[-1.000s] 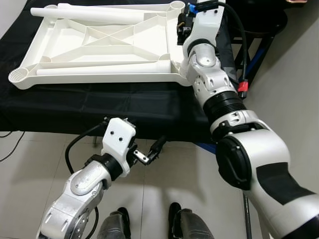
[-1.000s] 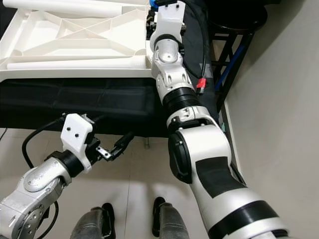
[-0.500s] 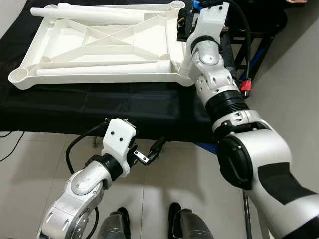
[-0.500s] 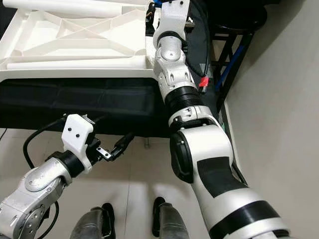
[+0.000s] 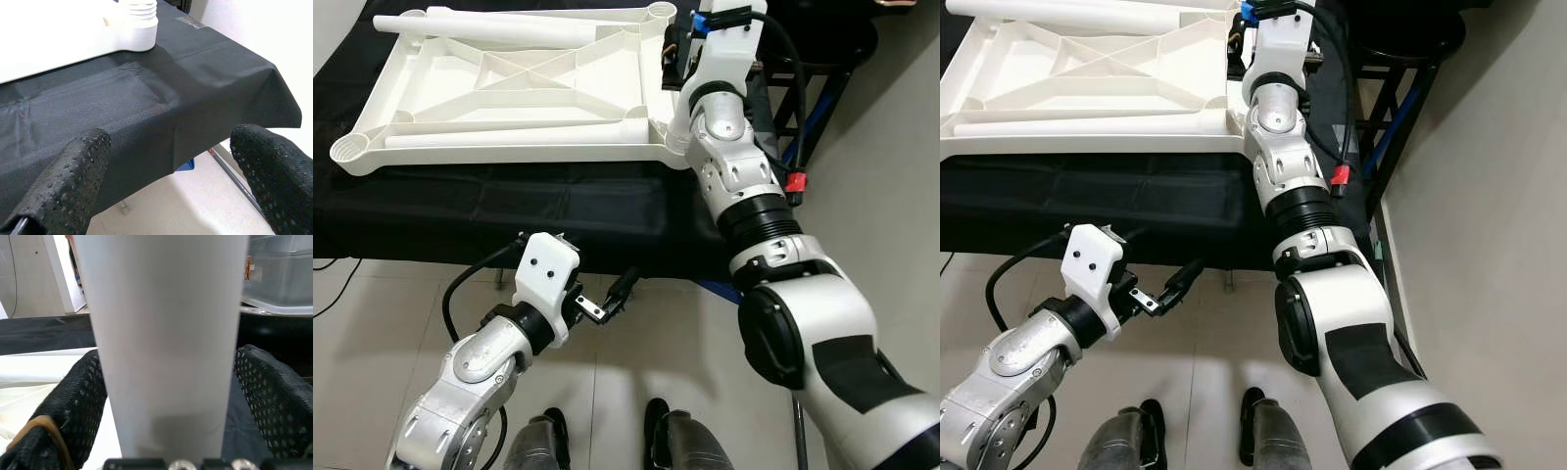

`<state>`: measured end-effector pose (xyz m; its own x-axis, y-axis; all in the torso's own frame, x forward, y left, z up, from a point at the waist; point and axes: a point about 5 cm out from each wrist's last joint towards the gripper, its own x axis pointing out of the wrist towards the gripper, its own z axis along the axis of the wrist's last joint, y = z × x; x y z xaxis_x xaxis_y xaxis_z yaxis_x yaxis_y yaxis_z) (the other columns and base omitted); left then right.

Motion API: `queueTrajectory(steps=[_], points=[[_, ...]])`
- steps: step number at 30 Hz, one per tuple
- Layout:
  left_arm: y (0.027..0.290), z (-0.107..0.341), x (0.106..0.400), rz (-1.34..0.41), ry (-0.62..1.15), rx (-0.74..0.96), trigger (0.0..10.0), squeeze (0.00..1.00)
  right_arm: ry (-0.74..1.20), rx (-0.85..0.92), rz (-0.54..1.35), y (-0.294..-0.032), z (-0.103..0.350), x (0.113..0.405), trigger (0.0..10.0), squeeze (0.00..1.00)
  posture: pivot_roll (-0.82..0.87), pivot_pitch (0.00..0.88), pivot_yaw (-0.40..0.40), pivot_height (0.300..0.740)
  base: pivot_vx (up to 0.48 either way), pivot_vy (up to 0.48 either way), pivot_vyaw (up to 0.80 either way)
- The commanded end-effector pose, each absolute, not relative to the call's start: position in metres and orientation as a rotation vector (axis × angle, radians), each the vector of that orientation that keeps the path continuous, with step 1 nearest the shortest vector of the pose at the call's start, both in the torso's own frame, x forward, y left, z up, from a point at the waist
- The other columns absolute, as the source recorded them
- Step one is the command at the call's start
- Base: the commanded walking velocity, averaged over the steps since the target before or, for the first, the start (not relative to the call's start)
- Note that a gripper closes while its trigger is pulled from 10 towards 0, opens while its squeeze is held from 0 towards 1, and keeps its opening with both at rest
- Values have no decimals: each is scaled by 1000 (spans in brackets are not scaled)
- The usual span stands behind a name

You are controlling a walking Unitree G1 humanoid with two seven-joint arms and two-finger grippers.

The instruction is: Building children table

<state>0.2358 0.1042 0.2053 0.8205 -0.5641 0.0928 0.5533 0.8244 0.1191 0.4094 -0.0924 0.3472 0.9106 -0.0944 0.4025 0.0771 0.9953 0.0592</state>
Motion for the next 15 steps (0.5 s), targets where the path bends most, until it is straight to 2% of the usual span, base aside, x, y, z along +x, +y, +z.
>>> queueTrajectory(steps=[1, 15], points=[[105, 200, 235, -584, -109, 94, 10000, 0, -402, 42, -72, -88, 342, 408, 10000, 0, 165, 277, -66, 740, 0, 0, 0], [105, 198, 235, -579, -103, 91, 10000, 0, -372, 21, -28, -90, 322, 396, 10000, 0, 168, 272, -65, 740, 0, 0, 0]])
